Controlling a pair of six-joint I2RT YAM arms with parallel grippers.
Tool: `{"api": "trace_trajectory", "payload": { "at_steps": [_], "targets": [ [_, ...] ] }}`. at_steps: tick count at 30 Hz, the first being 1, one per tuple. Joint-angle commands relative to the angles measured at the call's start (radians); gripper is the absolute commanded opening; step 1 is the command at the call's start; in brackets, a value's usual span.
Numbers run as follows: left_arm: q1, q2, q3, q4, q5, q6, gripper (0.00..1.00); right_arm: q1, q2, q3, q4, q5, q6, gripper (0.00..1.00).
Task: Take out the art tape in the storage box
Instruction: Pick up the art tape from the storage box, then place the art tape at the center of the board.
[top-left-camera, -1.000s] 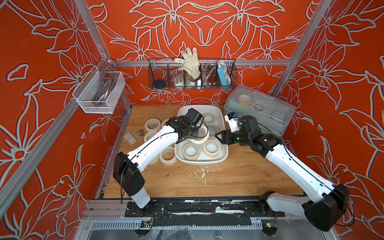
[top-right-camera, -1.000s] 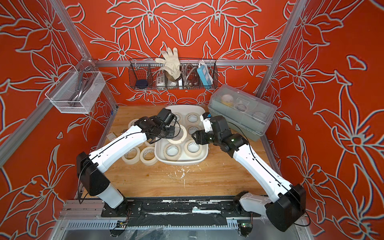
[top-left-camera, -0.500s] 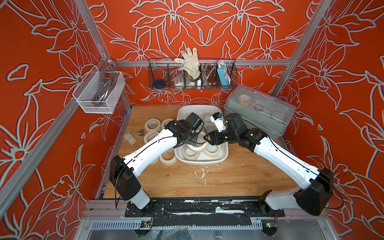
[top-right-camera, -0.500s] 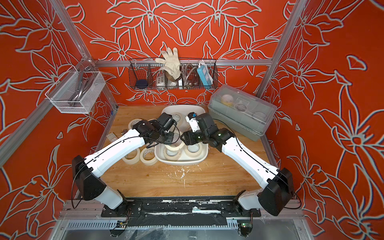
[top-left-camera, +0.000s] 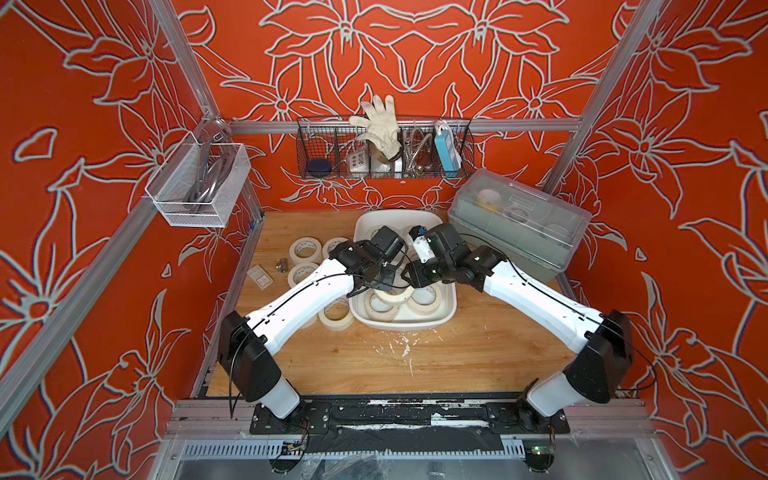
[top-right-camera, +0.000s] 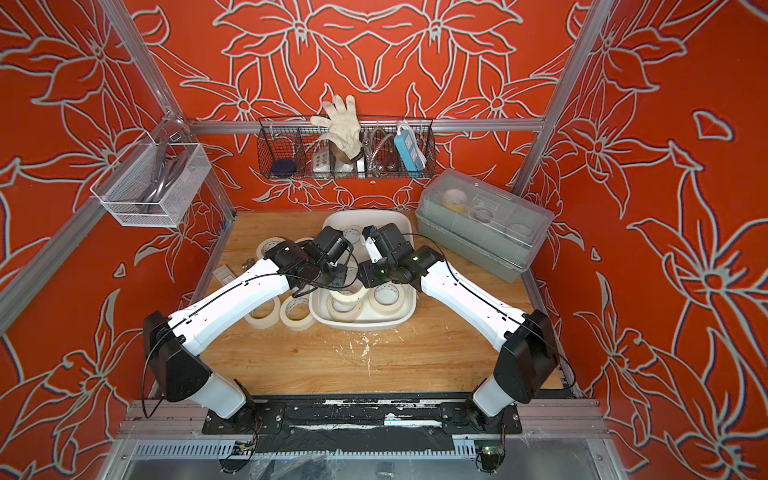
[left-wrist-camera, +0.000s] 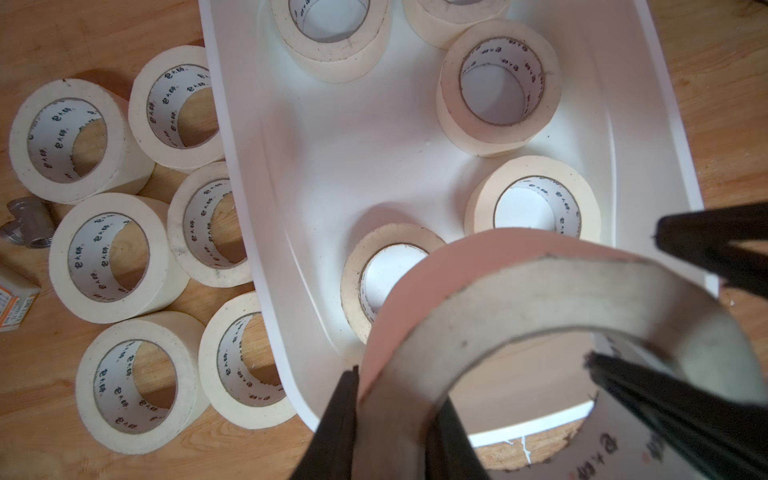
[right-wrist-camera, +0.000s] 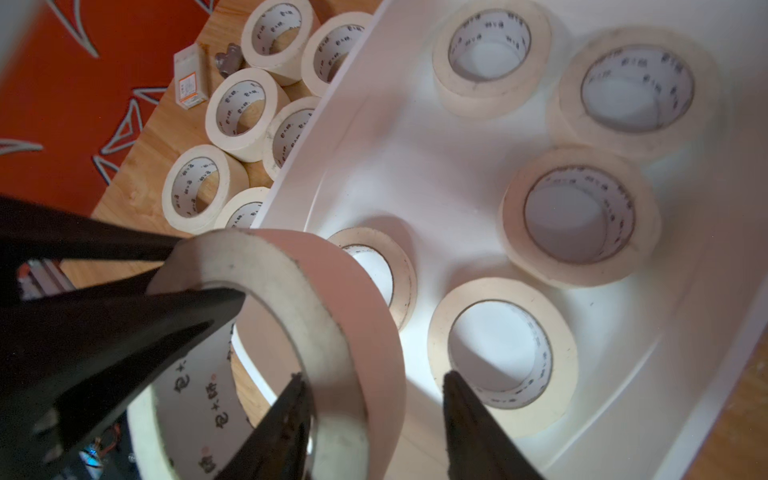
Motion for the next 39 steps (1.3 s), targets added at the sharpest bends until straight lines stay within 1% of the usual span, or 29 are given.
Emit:
{"api": "trace_trajectory", "payload": {
  "at_steps": [1,4,5,7,11,12,17,21,26,28,31,36,39],
  "targets": [
    [-0.005,-0.041,-0.003,0.007,0.015,-0.019,0.0,0.012,0.023,0.045,-0.051,0.03,-0.001,0.42],
    [-0.005,-0.055,-0.013,0.016,0.037,-0.031,0.01,0.021,0.029,0.056,-0.051,0.034,-0.002,0.28],
    [-0.005,-0.062,-0.017,0.022,0.046,-0.034,0.07,0.02,0.029,0.057,-0.051,0.039,-0.001,0.22],
    [-0.005,-0.08,-0.028,0.037,0.062,-0.044,0.22,0.021,0.027,0.058,-0.051,0.047,-0.005,0.14],
    [-0.003,-0.131,-0.058,0.077,0.093,-0.061,0.42,0.02,0.023,0.057,-0.053,0.061,-0.025,0.0],
    [-0.003,-0.147,-0.065,0.085,0.096,-0.069,0.48,0.018,0.021,0.059,-0.058,0.067,-0.03,0.0],
    [-0.003,-0.227,-0.098,0.127,0.097,-0.092,0.69,0.01,0.028,0.089,-0.114,0.1,-0.052,0.0],
    [-0.003,-0.308,-0.14,0.157,0.047,-0.096,0.82,-0.013,0.013,0.096,-0.148,0.173,-0.079,0.0],
    [-0.001,-0.391,-0.201,0.183,-0.019,-0.1,0.9,-0.092,-0.035,0.074,-0.164,0.263,-0.08,0.0],
    [0.003,-0.407,-0.22,0.188,-0.024,-0.1,0.92,-0.15,-0.057,0.067,-0.169,0.278,-0.057,0.0],
    [0.006,-0.409,-0.227,0.183,-0.015,-0.104,0.92,-0.243,-0.097,0.015,-0.121,0.295,-0.021,0.0],
    [0.008,-0.399,-0.227,0.173,-0.006,-0.108,0.93,-0.42,-0.111,-0.058,-0.065,0.301,0.061,0.0],
    [0.007,-0.396,-0.226,0.174,0.003,-0.107,0.92,-0.517,-0.097,-0.082,-0.031,0.244,0.108,0.0]
  ]
}}
